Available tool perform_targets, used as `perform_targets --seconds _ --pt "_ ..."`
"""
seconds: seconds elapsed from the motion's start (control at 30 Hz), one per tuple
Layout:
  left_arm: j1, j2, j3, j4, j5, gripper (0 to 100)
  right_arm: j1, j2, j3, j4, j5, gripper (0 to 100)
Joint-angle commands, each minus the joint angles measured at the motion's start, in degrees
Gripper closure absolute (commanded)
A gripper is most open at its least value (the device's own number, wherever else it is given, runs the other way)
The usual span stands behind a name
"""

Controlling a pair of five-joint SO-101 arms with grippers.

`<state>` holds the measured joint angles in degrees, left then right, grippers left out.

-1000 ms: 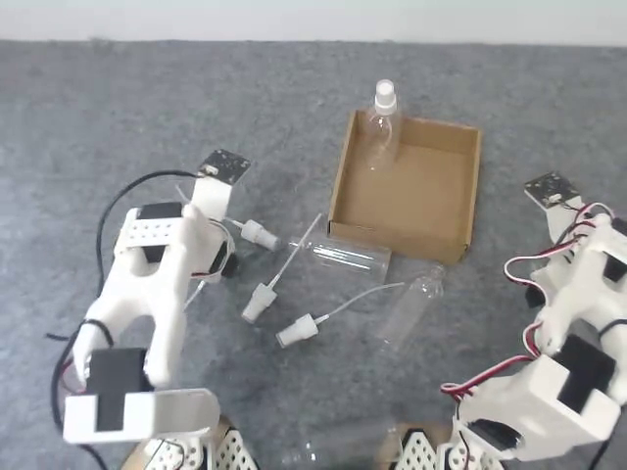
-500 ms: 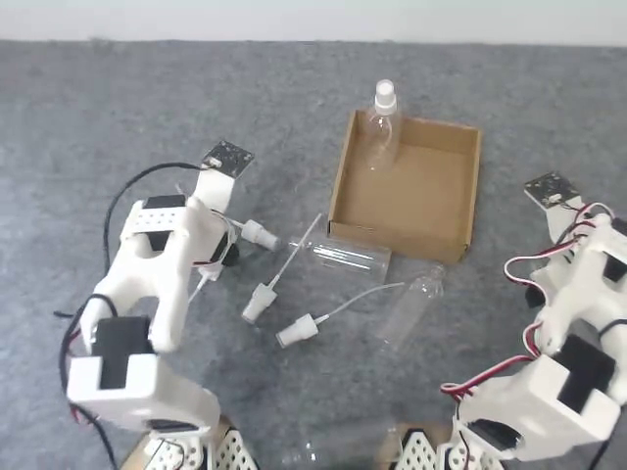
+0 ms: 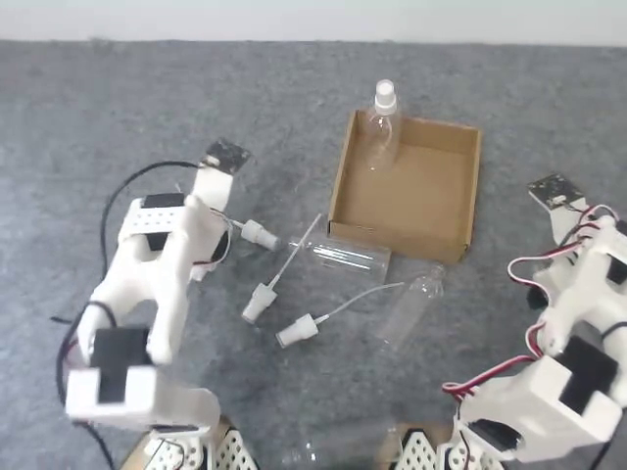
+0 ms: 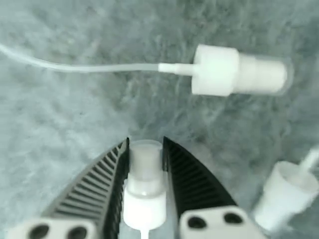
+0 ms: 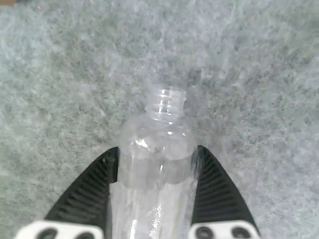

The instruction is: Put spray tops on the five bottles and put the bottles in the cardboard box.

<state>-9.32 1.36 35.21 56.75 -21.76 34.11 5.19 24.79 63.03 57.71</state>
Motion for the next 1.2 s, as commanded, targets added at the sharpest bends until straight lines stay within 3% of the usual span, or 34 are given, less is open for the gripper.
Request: perform_targets --seconds 0.0,0.27,0.53,0.67,0.83,1.17 --pt "-0.18 -14.15 -2.24 4.84 4.31 99 3.74 -0.48 -2.29 0.22 0.79 97.7" --pt "2.90 -31.47 -2.24 8.53 15.12 99 5.32 -0.48 -3.87 0.04 0.79 81.2" --pt "12.92 -34.02 -2.15 9.93 25.76 99 4.97 -0.48 -5.10 0.22 0.79 73.8" --pt "13.27 -33.05 0.31 9.14 23.56 99 5.41 -0.48 -5.10 0.04 0.88 73.5" --pt "10.46 -28.22 6.64 2.20 22.86 99 6.11 -0.48 -5.10 0.22 5.54 73.5" --pt "10.64 -25.93 10.68 -1.05 24.09 99 4.79 -0.48 -10.02 0.31 -2.55 73.4"
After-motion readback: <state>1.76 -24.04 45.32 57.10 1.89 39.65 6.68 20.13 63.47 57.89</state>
